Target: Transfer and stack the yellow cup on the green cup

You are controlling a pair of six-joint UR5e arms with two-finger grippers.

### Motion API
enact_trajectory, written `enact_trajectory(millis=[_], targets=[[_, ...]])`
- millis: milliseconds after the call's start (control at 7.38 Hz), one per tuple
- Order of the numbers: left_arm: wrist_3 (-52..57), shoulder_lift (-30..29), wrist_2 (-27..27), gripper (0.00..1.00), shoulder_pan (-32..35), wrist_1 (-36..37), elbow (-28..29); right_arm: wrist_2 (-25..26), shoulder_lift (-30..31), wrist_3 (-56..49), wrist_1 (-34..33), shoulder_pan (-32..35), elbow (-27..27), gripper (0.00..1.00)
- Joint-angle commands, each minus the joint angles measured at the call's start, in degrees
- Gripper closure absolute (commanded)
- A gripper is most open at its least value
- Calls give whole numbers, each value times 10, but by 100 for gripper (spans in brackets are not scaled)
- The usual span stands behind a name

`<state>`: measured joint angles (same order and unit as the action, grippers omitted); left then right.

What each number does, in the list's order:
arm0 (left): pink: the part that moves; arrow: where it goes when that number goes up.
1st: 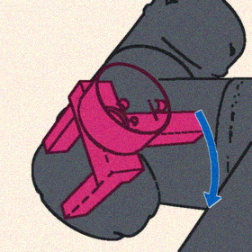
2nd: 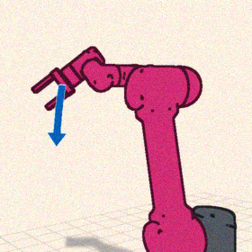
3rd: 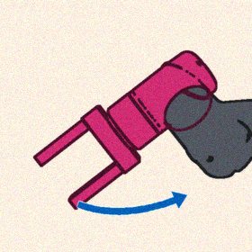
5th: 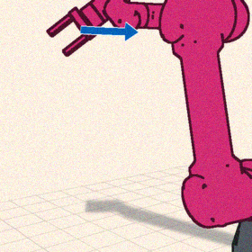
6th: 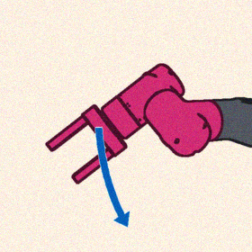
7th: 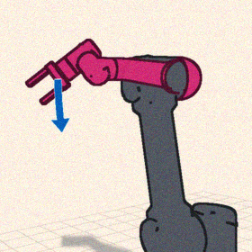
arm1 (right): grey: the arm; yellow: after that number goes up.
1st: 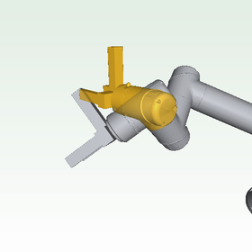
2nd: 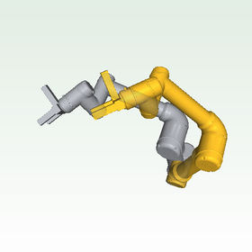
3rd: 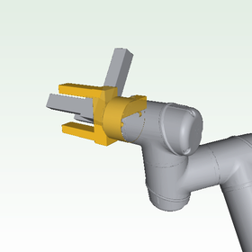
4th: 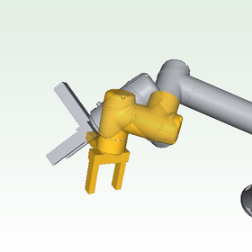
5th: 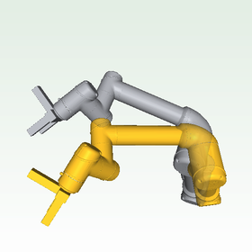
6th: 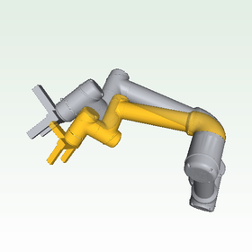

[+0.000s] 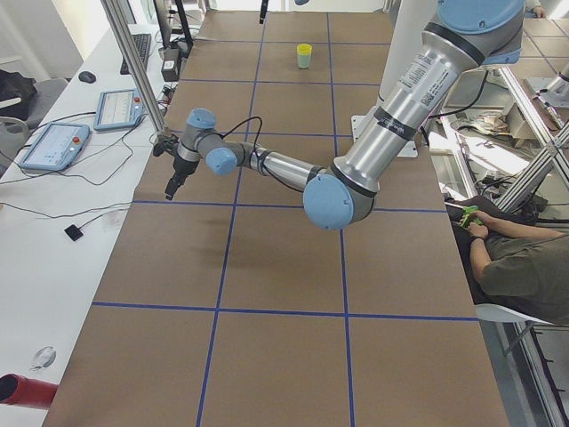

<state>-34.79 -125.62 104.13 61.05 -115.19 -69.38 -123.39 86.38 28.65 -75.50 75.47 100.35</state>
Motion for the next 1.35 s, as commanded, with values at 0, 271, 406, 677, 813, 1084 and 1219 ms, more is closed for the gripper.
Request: enact_trajectory(millis=[0, 271, 406, 677, 813, 1084, 1219], targets=[[22, 7, 162, 1, 84, 58, 2, -72, -29, -144, -17, 63, -91, 0], [274, 28, 220, 0, 154, 149, 4, -74, -29, -177, -17, 70, -116, 0], [335, 60, 235, 0, 191, 161, 2, -75, -29, -178, -18, 70, -118, 0], [337, 145, 346, 0, 269, 159, -22, -86, -29, -178, -18, 73, -127, 0], [336, 197, 349, 0, 288, 160, -71, -88, -30, -178, -19, 73, -129, 0], [197, 271, 344, 0, 286, 184, -189, -86, -46, -180, -65, 75, -128, 0], [194, 293, 344, 0, 281, 186, -210, -85, -53, -195, -86, 78, -129, 0]])
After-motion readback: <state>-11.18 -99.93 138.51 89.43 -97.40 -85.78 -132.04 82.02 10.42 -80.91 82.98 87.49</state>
